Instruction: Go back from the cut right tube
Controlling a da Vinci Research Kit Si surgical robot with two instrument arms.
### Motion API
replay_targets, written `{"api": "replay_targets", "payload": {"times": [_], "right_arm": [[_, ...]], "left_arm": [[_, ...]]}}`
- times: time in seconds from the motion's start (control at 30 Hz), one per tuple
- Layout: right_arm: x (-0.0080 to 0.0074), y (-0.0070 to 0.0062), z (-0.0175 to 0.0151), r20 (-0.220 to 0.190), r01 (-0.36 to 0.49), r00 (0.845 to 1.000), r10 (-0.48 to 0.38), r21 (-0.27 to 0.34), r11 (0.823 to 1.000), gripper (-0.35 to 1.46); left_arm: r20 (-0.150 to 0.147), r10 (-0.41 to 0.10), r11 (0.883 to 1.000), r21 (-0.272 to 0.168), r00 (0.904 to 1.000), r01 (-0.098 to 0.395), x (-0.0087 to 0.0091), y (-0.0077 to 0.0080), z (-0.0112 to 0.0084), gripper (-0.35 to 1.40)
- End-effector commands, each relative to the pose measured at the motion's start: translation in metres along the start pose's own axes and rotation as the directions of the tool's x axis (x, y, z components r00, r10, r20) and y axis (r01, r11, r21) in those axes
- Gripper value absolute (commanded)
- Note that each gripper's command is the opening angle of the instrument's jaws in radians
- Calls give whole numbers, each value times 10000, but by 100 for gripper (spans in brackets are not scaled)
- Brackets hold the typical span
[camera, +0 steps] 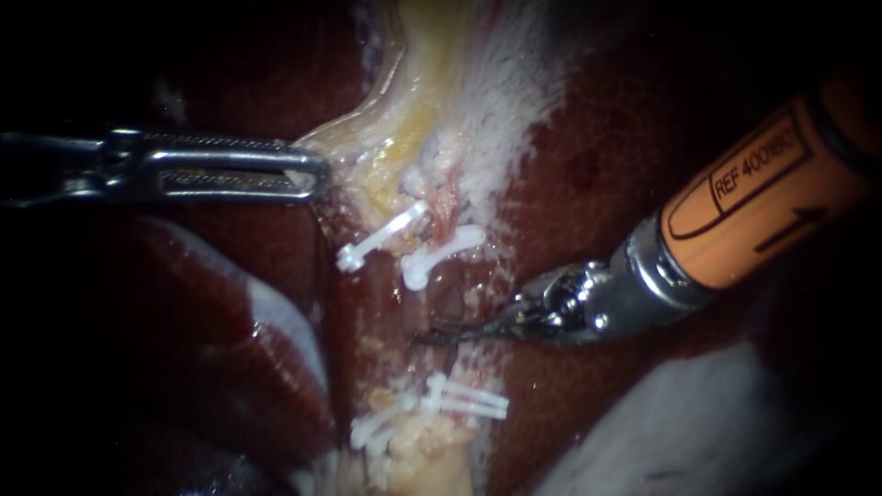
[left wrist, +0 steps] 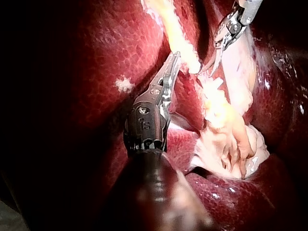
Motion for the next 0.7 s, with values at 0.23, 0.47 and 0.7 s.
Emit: {"api": "replay_targets", "payload": {"times": [0.23,0.47,0.7], "right_arm": [[-12,9,-32,-85,1135,9935,-1135,-24,9935,86],[-20,29,-64,-659,4261,8992,-4326,-934,8999,118],[-12,37,-81,-685,5921,7916,-6072,-1596,7899,138]], "left_arm": [[-6,6,10000,28,10000,-6,2,3,-4,-35],[-8,8,10000,36,10000,-8,2,4,-5,-35],[-8,7,10000,35,10000,-7,2,5,-5,-35]]}}
